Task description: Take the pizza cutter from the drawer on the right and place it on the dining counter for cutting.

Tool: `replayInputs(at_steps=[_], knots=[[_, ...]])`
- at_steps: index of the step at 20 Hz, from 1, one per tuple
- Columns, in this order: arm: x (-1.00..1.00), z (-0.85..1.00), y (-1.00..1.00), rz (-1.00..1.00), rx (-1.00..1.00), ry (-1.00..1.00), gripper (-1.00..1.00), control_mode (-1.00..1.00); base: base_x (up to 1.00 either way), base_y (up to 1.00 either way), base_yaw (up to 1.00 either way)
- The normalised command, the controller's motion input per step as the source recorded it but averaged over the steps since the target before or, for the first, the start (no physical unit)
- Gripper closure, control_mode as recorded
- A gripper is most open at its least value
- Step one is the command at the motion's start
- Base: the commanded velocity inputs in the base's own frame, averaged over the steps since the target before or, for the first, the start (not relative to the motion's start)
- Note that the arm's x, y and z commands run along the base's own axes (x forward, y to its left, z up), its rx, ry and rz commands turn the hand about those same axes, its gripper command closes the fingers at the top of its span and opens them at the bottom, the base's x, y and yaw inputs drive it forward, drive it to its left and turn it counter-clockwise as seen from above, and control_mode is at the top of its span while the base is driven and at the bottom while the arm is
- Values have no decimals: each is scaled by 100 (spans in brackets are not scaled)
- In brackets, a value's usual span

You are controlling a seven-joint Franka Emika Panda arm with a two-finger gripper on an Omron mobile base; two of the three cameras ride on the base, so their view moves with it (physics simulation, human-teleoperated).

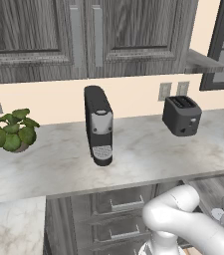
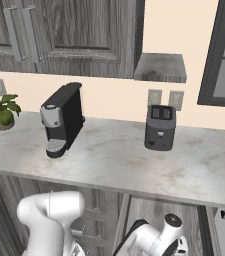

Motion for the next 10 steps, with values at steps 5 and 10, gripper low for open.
replayInputs(at_steps=[5,10], knots=[[0,-13,0,0,0,0,-100,-100,0,0,0],[0,-14,0,0,0,0,-100,-100,0,0,0]])
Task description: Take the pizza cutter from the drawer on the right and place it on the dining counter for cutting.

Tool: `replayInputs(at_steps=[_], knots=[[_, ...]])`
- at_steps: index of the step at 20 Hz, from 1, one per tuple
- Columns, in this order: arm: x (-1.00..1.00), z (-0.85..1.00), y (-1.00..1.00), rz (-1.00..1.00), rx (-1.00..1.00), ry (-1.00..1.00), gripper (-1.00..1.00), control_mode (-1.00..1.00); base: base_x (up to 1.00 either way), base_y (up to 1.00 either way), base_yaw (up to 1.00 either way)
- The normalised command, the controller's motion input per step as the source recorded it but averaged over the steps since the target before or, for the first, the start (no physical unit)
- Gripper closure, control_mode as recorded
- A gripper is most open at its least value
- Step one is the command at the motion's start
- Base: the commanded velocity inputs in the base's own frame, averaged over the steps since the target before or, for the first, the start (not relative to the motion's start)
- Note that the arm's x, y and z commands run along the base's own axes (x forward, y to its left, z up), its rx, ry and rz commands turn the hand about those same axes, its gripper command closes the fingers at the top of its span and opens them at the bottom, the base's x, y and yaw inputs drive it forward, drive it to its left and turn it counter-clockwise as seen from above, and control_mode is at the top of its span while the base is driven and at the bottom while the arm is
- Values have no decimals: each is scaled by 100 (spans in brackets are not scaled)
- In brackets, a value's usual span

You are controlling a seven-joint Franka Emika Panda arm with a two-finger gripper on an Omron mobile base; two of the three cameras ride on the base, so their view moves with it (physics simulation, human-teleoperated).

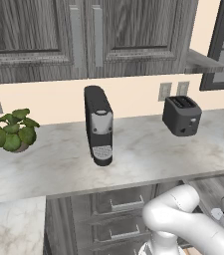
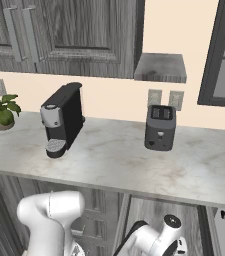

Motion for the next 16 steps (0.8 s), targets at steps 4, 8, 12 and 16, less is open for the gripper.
replayInputs(at_steps=[4,8,12,16], knots=[[0,-11,0,0,0,0,-100,-100,0,0,0],[0,-1,1,0,0,0,-100,-100,0,0,0],[0,0,0,0,0,0,-100,-100,0,0,0],[0,0,0,0,0,0,-100,-100,0,0,0]])
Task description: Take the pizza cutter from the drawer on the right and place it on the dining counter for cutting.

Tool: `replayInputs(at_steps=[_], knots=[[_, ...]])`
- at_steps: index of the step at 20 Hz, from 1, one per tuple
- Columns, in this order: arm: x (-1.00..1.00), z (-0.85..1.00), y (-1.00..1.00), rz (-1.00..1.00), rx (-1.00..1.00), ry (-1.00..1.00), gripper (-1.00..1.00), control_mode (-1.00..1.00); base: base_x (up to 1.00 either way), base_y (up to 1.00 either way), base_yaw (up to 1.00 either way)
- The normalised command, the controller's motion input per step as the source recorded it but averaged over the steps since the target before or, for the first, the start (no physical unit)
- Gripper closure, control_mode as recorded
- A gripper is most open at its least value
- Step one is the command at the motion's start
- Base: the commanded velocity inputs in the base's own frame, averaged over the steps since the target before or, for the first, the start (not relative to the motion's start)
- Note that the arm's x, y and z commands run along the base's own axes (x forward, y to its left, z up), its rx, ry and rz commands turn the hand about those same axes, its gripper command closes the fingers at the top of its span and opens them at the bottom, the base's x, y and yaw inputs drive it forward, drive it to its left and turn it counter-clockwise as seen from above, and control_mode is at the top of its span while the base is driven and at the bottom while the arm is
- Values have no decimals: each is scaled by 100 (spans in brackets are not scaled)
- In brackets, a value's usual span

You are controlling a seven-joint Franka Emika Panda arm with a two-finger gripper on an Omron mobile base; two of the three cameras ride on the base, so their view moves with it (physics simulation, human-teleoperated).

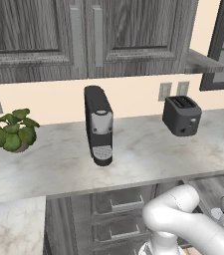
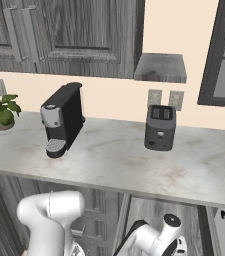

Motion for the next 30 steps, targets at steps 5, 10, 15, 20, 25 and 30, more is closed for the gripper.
replayInputs(at_steps=[5,10,15,20,25,30], knots=[[0,0,0,0,0,0,100,-100,0,0,0],[0,0,0,0,0,0,100,-100,0,0,0],[0,0,0,0,0,0,100,-100,0,0,0],[0,12,0,0,0,0,100,-100,0,0,0],[0,36,-7,0,0,0,100,-100,0,0,0],[0,62,-1,0,0,0,100,-100,0,0,0]])
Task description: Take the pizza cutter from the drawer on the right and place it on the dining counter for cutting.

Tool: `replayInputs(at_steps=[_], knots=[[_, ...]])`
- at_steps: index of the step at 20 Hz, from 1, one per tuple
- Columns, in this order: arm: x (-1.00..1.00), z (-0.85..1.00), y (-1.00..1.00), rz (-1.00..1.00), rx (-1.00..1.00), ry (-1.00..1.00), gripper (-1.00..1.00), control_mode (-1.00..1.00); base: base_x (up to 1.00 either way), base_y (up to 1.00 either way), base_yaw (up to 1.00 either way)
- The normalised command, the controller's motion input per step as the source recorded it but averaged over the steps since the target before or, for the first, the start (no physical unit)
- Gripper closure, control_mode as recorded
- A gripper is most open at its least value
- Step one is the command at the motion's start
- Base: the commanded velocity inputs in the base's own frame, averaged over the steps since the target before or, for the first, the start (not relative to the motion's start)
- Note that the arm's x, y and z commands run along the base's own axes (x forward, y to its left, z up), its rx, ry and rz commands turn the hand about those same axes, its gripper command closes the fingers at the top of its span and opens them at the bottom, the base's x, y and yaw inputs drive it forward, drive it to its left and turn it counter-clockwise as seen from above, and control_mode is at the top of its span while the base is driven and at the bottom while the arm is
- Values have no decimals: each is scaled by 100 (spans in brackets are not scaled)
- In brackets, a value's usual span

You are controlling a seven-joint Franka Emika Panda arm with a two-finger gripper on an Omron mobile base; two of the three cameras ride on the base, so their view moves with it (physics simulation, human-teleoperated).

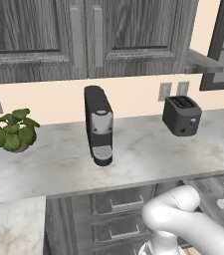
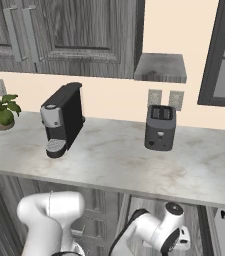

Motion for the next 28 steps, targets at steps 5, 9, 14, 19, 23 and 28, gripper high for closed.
replayInputs(at_steps=[5,9,14,19,23,28], knots=[[0,66,0,0,0,0,100,-100,0,0,0],[0,62,6,0,0,0,100,-100,0,0,0],[-5,60,1,0,0,0,100,-100,0,0,0],[-20,59,0,0,0,0,100,-100,0,0,0],[-22,61,4,0,0,0,100,-100,0,0,0],[-25,65,16,0,0,-3,100,-100,0,0,0]])
